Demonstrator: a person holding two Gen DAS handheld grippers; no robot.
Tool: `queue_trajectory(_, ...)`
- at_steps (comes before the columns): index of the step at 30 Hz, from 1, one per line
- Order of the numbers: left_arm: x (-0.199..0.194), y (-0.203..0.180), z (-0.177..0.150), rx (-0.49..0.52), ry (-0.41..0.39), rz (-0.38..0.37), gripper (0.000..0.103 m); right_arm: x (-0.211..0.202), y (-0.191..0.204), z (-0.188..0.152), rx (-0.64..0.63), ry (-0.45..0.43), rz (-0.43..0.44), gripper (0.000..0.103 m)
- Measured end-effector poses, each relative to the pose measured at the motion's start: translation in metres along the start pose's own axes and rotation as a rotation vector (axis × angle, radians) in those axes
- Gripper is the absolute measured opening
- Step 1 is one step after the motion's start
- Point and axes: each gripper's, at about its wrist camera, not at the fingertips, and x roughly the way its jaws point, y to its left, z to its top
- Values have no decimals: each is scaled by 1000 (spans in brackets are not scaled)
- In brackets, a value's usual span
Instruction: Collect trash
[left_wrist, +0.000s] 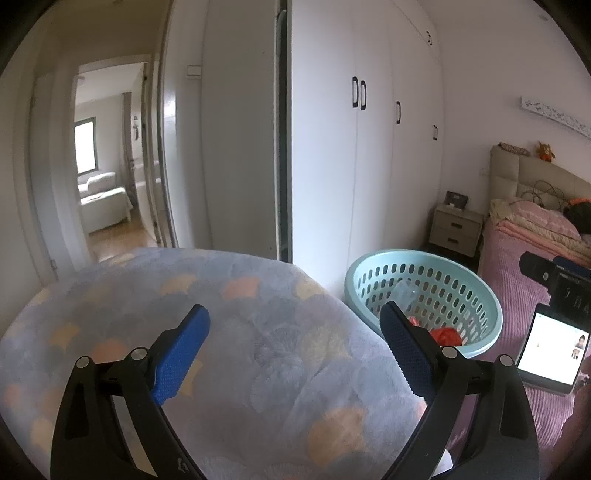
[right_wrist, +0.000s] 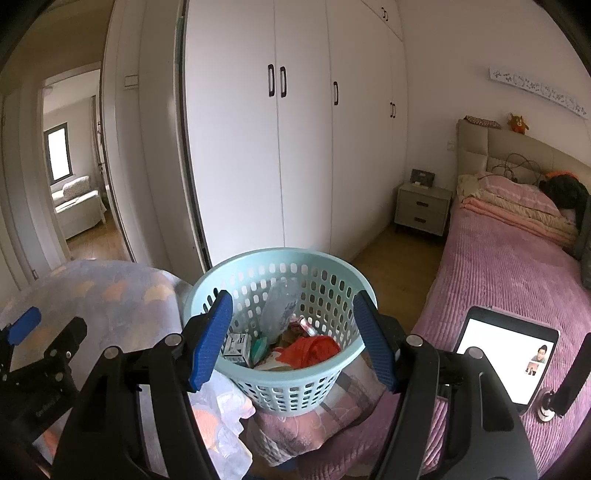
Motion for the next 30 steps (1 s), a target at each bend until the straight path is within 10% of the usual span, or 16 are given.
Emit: queue_trajectory(30, -31, 14, 20, 4, 2, 62, 91, -11, 17, 24, -27, -20, 40, 64)
